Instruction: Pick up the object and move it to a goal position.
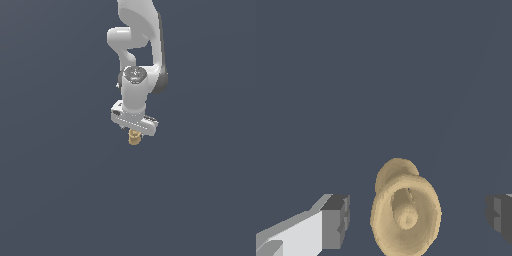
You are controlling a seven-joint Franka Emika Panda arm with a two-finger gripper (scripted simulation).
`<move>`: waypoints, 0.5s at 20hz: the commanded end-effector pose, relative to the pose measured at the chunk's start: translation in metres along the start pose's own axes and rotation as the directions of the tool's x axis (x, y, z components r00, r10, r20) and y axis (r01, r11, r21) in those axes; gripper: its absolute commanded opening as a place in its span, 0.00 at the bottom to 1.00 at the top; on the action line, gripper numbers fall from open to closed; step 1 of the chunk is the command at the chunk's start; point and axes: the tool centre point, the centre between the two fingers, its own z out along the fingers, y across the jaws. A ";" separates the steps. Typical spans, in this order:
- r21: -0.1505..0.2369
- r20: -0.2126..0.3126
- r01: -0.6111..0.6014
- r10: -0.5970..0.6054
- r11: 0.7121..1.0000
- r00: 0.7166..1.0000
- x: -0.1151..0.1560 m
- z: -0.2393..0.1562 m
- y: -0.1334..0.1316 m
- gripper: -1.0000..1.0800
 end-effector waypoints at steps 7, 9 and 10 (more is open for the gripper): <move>0.001 -0.002 -0.135 0.135 0.991 0.991 -0.026 0.014 0.000 0.96; 0.001 -0.002 -0.154 0.154 0.988 0.988 -0.029 0.016 0.000 0.96; 0.001 -0.002 -0.161 0.161 0.987 0.987 -0.031 0.017 0.000 0.96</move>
